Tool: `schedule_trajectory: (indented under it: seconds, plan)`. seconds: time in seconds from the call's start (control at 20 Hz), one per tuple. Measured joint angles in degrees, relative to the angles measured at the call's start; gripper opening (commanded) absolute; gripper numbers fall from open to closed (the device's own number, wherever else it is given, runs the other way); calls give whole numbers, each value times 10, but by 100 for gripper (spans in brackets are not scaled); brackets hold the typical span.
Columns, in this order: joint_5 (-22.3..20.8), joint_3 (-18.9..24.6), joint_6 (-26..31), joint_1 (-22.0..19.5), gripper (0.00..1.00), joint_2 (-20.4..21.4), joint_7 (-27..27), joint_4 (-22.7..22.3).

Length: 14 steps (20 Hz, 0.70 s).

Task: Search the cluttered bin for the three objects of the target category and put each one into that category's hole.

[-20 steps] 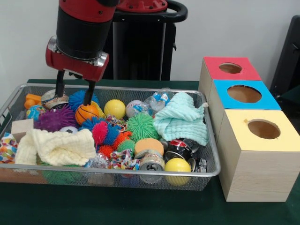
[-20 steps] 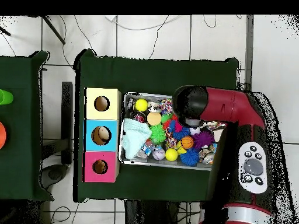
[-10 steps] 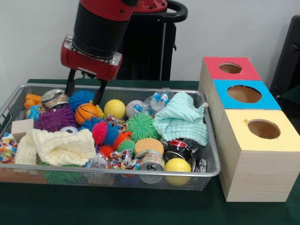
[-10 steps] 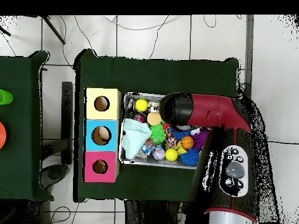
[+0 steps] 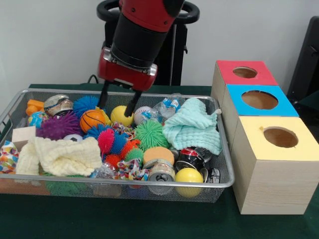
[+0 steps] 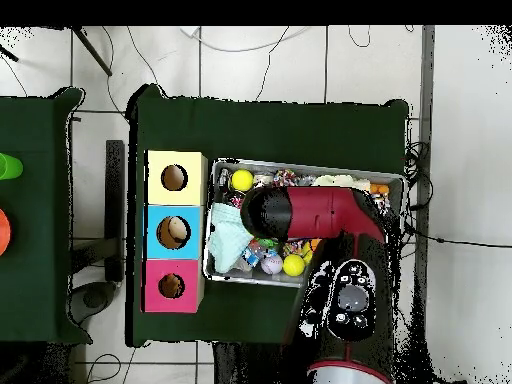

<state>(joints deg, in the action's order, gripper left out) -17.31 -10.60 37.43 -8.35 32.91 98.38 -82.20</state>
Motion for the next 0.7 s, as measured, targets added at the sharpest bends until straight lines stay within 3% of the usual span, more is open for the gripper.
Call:
schedule_trajectory:
  seconds: [0.2, 0.7]
  plan:
    - [20, -18, -31, 28, 100, -5, 23, -40]
    - [50, -50, -33, 72, 100, -17, 83, -81]
